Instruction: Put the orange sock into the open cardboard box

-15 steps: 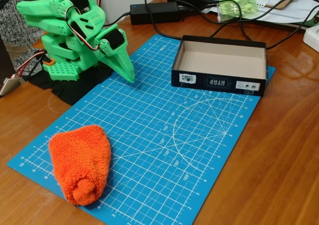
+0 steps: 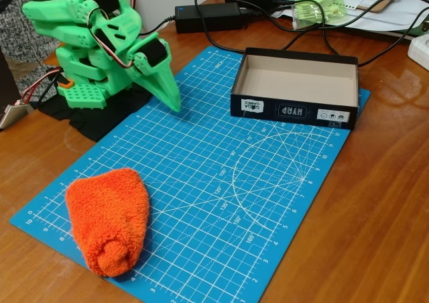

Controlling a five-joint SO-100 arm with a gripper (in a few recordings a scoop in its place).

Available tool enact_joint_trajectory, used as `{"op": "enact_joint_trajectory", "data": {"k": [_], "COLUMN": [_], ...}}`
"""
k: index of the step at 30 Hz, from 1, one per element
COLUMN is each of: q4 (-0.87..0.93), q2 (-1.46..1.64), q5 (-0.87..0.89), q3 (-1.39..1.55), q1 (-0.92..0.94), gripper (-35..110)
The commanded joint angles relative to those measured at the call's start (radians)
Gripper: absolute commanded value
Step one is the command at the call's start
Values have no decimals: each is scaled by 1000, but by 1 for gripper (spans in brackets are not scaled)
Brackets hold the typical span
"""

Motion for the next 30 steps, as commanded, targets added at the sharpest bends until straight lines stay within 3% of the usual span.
{"op": "enact_joint_trajectory", "data": {"k": [1, 13, 16, 21, 23, 25, 30], "q4": [5, 5, -84, -344, -350, -305, -270], "q2": [23, 21, 17, -153, -288, -456, -810], "q5": [12, 78, 104, -186, -290, -508, -752], "q3": [-28, -28, -6, -61, -175, -337, -704], "q1": [6, 64, 89, 112, 144, 163, 272], "gripper": [0, 0, 0, 0, 0, 0, 3]}}
